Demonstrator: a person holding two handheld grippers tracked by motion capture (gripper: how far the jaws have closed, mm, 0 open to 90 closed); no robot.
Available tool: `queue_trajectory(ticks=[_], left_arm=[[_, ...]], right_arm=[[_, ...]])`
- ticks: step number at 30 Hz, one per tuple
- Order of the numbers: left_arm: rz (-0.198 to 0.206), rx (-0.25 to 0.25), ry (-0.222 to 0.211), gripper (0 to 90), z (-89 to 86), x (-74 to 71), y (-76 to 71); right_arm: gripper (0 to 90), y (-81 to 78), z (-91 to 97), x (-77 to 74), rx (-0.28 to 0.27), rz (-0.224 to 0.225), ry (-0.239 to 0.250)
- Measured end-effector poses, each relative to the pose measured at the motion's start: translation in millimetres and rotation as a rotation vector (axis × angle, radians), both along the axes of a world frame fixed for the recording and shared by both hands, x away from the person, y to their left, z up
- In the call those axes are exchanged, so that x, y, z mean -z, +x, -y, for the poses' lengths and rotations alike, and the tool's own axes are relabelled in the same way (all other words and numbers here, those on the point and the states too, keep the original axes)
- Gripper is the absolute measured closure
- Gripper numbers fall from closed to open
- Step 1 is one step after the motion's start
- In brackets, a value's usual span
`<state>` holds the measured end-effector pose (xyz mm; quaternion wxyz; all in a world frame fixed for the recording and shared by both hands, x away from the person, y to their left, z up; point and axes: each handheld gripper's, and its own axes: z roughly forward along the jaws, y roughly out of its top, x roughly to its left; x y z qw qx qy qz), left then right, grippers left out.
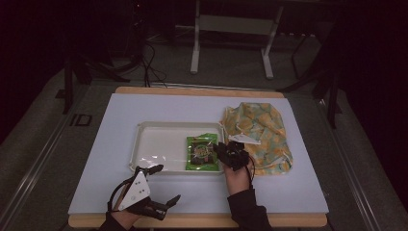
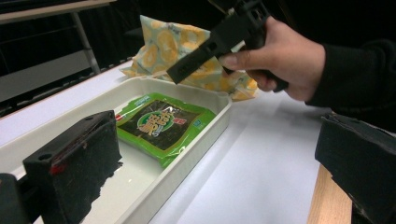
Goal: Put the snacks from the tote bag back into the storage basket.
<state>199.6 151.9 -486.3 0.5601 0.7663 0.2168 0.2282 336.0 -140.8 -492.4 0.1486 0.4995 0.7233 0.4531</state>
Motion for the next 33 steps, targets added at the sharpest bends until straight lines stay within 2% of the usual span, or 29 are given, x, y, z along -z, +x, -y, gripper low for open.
queue_trajectory(ticks=[4,5,8,12,14,16,18,21,27,28,29,31,33], left_arm=[[-0.001,-0.002,-0.004,0.4,-0.4,-0.1,0.5],[-0.004,-0.006,-0.004,0.4,-0.6,0.2,0.9],[-0.004,-0.006,-0.005,0.4,-0.4,0.4,1.1],[-0.005,-0.005,-0.004,0.4,-0.4,0.4,0.9],[-0.007,-0.007,-0.004,0.4,-0.8,0.6,1.3],[-0.006,-0.007,-0.003,0.4,-0.8,0.6,1.4],[-0.005,-0.007,-0.003,0.4,-0.7,0.6,1.5],[-0.007,-0.006,0.0,0.4,-0.8,0.6,1.4],[-0.008,-0.006,-0.002,0.4,-0.7,0.8,1.6],[-0.007,-0.006,-0.002,0.4,-0.7,0.8,1.6],[-0.008,-0.007,-0.002,0.4,-0.7,0.9,1.6],[-0.008,-0.007,-0.002,0.4,-0.7,0.9,1.8],[-0.01,-0.006,-0.001,0.5,-0.7,0.9,1.9]], right_arm=[[68.2,2.8,-1.4,-5.8,-0.019,0.005,-0.021],[63.8,5.6,-2.5,-14.6,-0.045,0.018,-0.034],[61.1,7.6,-2.4,-22.6,-0.07,0.037,-0.05],[53.7,9.4,-0.3,-32.2,-0.078,0.064,-0.063],[48.1,12.6,-0.2,-36.4,-0.06,0.051,-0.101],[46.1,14.4,2.0,-41.2,-0.065,0.057,-0.098],[37.7,16.2,4.5,-46.4,-0.075,0.055,-0.093],[32.2,18.2,7.9,-54.0,-0.067,0.068,-0.098],[26.0,22.3,19.1,-66.3,-0.056,0.09,-0.099],[18.3,23.1,22.0,-67.6,-0.062,0.089,-0.095],[15.1,23.7,25.3,-68.8,-0.079,0.09,-0.09],[14.2,23.9,32.2,-71.4,-0.085,0.095,-0.076],[13.9,23.6,38.5,-73.2,-0.081,0.108,-0.085]])
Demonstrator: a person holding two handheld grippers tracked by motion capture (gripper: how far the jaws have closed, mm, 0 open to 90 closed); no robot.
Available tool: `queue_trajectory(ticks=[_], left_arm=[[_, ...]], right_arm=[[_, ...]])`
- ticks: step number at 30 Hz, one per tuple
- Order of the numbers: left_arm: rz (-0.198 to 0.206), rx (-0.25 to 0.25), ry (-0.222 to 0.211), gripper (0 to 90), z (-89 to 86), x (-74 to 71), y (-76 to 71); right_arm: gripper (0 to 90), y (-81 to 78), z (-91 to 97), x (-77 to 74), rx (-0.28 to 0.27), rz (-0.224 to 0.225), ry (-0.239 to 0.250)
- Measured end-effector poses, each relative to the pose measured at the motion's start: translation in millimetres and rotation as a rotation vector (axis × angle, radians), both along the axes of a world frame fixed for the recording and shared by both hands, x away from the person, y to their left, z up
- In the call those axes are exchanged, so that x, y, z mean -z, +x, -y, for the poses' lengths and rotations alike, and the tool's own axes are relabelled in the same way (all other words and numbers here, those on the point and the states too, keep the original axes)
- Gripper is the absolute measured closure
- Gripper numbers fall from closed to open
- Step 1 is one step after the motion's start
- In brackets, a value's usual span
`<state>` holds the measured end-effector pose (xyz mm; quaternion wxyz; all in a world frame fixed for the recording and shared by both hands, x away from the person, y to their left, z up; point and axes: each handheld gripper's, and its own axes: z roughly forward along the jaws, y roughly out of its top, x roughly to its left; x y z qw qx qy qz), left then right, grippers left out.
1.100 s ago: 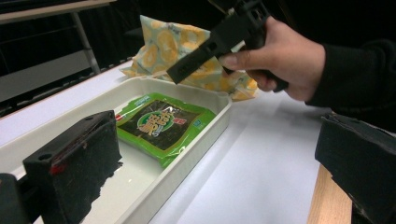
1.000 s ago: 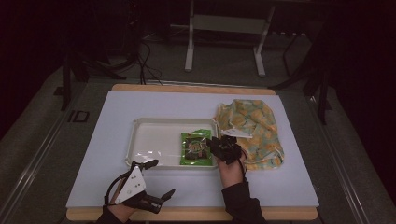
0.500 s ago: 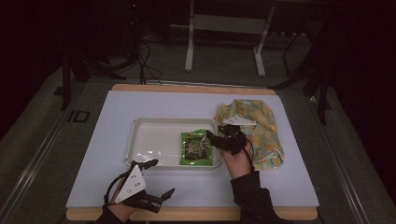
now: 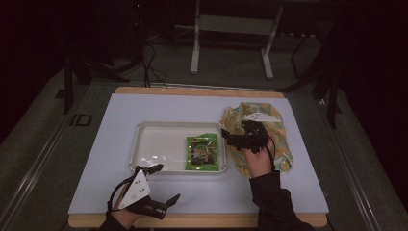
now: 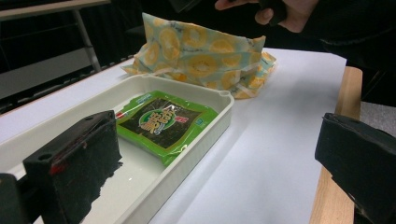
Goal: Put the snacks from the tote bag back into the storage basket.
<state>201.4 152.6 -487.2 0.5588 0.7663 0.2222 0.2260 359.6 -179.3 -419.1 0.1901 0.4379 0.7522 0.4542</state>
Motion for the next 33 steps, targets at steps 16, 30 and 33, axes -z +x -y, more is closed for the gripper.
queue_trajectory(ticks=[16,30,33], left_arm=[[-0.003,-0.002,-0.001,0.4,0.8,0.7,0.6],[-0.002,-0.002,0.003,0.4,1.0,0.7,0.4],[-0.002,0.0,0.004,0.4,1.1,0.8,0.4]], right_arm=[[14.2,-10.2,52.7,-0.1,0.095,0.043,-0.058],[14.2,-26.4,82.2,9.4,0.155,0.118,-0.09],[14.2,-30.4,87.7,11.2,0.159,0.12,-0.093]])
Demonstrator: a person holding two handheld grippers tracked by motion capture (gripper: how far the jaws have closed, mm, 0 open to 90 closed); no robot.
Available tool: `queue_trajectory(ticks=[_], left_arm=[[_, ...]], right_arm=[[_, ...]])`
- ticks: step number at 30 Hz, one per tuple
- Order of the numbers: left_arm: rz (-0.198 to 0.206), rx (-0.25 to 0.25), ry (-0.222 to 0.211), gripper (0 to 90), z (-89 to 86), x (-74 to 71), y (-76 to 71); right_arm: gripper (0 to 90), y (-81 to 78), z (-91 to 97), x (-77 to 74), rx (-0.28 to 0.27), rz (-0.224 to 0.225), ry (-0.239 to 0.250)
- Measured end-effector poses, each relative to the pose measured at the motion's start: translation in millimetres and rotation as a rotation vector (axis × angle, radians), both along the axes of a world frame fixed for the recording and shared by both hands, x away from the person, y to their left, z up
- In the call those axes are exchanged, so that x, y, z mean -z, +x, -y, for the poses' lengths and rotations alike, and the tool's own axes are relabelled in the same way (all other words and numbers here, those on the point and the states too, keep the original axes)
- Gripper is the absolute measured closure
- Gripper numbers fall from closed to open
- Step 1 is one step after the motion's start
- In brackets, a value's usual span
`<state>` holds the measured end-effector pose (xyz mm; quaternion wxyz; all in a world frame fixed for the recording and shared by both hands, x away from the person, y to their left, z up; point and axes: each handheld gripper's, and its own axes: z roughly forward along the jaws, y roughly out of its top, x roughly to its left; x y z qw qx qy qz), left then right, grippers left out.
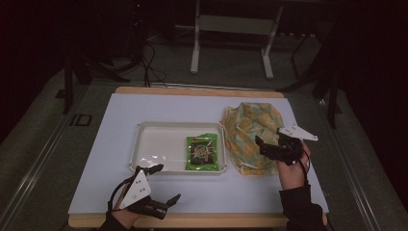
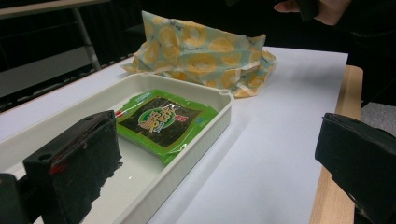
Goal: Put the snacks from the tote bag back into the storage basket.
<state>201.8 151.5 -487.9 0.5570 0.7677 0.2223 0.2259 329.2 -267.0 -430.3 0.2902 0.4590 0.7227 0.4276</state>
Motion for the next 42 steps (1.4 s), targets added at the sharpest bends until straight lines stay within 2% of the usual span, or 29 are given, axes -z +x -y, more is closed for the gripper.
queue_trajectory(ticks=[2,7,10,14,21,25,29,34,42], left_arm=[[0.0,0.0,0.001,0.4,0.2,0.1,-0.2],[-0.002,0.0,0.0,0.4,0.4,0.1,-0.1],[-0.001,0.0,-0.001,0.4,0.4,0.1,-0.2],[-0.001,0.002,0.001,0.4,0.6,0.2,-0.1],[0.0,0.005,0.002,0.4,0.6,0.3,-0.2],[-0.002,0.007,0.004,0.4,0.8,0.5,-0.1],[-0.002,0.007,0.001,0.4,0.8,0.3,-0.1],[0.0,0.008,0.0,0.4,0.1,-0.5,-0.5],[0.0,0.012,0.004,0.4,0.5,-0.2,-0.1]], right_arm=[[14.2,-4.0,5.5,2.7,0.008,0.002,-0.018],[14.2,-8.4,12.7,7.1,0.012,0.005,-0.022],[14.2,-15.2,19.6,13.1,0.024,0.021,-0.046],[14.1,-20.5,26.3,18.8,0.039,0.019,-0.036],[14.1,-29.2,33.0,20.4,0.043,0.04,-0.044],[14.1,-33.0,36.9,22.8,0.05,0.035,-0.048],[14.1,-34.3,40.2,24.1,0.056,0.032,-0.049],[14.1,-35.6,44.0,23.7,0.068,0.048,-0.036],[14.1,-33.3,41.1,29.1,0.056,0.048,-0.064]])
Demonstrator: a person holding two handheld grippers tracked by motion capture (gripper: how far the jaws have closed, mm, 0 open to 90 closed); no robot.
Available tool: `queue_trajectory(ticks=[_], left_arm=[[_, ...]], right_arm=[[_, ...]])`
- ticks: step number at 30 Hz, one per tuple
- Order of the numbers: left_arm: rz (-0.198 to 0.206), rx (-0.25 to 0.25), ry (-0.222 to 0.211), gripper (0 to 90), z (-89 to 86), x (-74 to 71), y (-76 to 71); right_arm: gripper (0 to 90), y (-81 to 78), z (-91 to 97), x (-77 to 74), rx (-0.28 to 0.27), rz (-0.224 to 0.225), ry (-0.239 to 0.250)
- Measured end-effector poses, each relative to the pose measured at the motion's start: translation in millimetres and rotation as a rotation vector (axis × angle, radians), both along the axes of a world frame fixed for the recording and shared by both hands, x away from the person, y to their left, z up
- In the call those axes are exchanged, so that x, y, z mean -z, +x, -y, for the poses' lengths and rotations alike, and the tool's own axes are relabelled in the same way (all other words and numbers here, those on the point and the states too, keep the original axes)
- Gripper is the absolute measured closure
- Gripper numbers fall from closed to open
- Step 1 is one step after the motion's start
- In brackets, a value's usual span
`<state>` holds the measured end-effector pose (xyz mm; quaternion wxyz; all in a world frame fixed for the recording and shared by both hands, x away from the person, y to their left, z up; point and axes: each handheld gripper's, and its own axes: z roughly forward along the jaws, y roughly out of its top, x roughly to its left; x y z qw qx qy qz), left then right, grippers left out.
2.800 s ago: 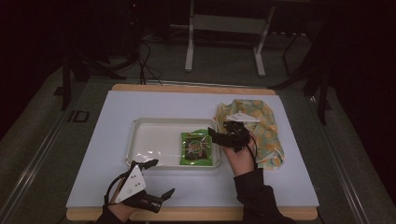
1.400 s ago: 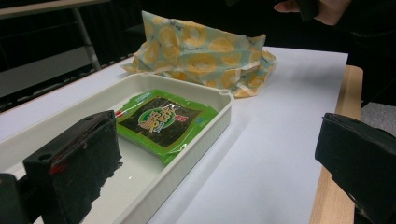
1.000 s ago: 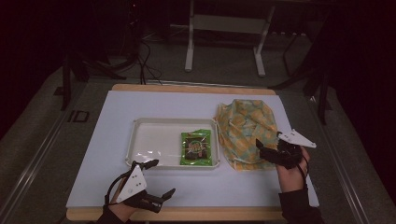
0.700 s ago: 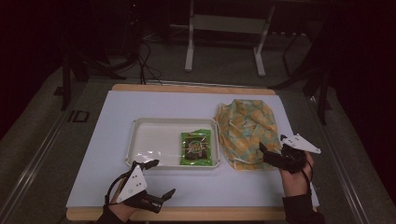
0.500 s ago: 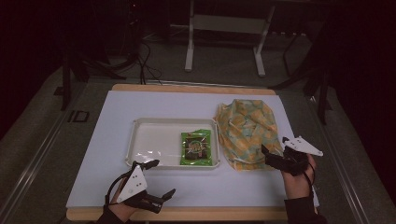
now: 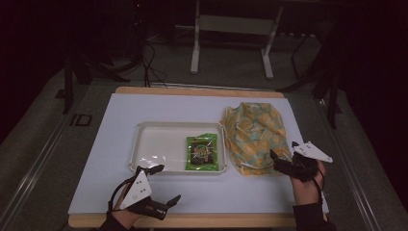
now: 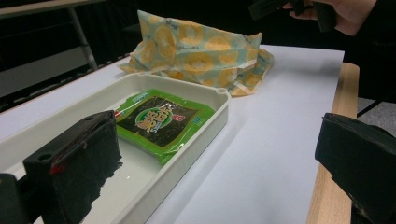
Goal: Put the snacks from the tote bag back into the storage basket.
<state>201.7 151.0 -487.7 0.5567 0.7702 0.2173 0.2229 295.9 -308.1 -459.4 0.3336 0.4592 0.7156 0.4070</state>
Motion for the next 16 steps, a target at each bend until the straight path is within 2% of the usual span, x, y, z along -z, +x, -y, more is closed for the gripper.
queue_trajectory(ticks=[5,16], left_arm=[[-0.001,0.001,-0.003,0.4,-0.2,-0.1,0.1],[-0.003,0.002,-0.001,0.4,0.0,0.0,0.1]], right_arm=[[14.2,0.9,-2.2,2.1,-0.016,-0.007,-0.009],[14.2,1.3,0.1,2.5,-0.003,-0.009,0.0]])
